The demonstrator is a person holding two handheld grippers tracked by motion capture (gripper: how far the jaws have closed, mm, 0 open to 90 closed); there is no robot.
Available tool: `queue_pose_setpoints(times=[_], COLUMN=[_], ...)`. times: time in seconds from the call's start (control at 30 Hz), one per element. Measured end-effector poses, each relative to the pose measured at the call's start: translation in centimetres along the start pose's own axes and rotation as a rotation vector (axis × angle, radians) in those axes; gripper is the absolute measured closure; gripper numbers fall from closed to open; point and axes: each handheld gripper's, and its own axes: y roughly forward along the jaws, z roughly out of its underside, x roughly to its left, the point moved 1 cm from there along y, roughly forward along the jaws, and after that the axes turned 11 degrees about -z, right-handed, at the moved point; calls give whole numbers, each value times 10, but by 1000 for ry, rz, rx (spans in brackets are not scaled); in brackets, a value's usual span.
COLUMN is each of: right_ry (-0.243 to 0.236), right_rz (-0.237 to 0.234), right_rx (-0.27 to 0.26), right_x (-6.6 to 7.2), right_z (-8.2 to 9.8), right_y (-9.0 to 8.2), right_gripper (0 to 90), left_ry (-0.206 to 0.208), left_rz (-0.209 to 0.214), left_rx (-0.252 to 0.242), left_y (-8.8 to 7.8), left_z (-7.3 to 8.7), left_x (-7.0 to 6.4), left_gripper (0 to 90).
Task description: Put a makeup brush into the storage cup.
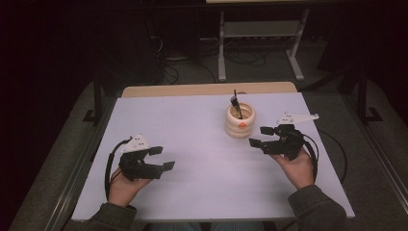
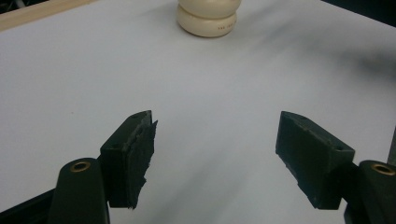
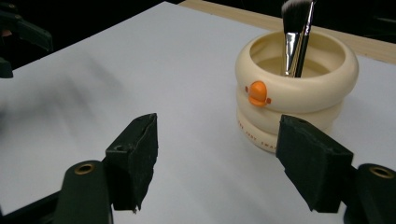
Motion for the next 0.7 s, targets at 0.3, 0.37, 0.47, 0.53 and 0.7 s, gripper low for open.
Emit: queue_pose_setpoints(times=[0.3,0.37,0.47,0.53,0.7], right_ry=[7,6,-6,-12,-11], right_rz=[-6,-9,-4,-2,3], right_rx=[12,27,35,33,38], right_x=[2,5,9,9,12], right_z=[10,13,17,18,26], right_y=[2,4,5,5,6], right_gripper=[280,276,264,264,253], left_ry=[-10,-5,4,9,5], left_rz=[-8,-9,-9,-15,-19], left_rx=[-5,-6,2,7,10], left_y=[-1,-1,1,2,2], left_z=[2,3,4,6,10], left_x=[1,0,-1,-1,-2], left_gripper=[271,270,263,262,254])
